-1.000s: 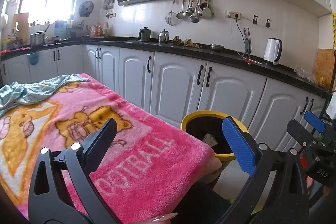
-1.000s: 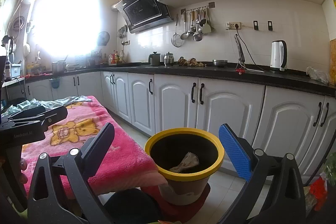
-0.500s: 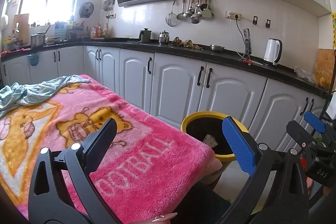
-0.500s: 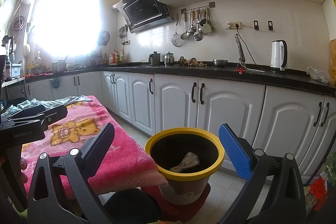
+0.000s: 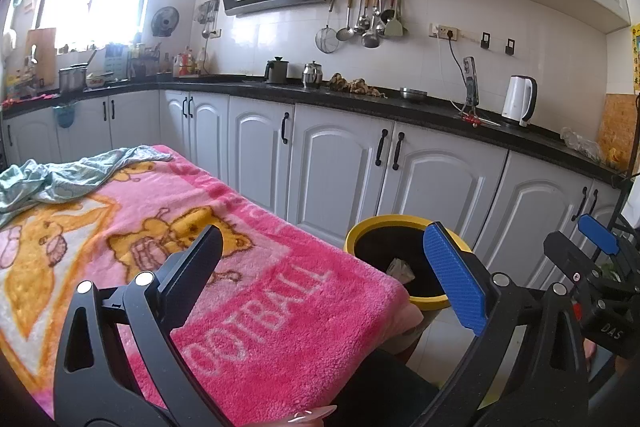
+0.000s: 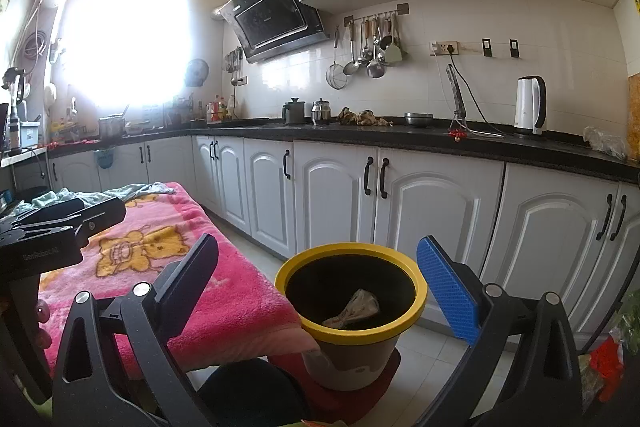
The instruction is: Collect trash
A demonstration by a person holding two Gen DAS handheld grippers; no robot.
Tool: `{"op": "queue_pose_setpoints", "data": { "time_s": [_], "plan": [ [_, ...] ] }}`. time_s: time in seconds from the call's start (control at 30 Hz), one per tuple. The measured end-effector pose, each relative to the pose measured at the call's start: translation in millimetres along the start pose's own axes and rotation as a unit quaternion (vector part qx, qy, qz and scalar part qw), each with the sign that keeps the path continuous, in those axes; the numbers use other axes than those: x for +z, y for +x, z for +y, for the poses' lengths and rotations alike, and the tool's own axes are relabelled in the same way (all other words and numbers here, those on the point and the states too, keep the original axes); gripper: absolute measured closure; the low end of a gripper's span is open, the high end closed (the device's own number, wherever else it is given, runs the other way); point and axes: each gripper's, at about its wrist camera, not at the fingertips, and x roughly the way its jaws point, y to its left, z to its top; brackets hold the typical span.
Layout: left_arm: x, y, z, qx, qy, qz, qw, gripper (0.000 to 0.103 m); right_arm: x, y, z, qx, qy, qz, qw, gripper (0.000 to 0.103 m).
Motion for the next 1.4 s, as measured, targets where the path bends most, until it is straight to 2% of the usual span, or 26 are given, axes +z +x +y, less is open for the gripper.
{"op": "queue_pose_setpoints", "data": {
  "time_s": [1.17,1.3,1.4],
  "plan": [
    [-2,2,5,0.004,0.003,0.005,1.0000,0.011,-4,0,0,-0.003,0.002,0.003,1.000,0.006],
    [-1,1,12,0.016,0.000,0.011,0.9998,0.011,-4,0,2,0.003,0.000,0.006,1.000,0.006],
    [1,-1,30,0.014,-0.027,0.031,0.9990,0.011,2,9,12,0.029,-0.004,0.017,0.999,0.006]
  ]
}}
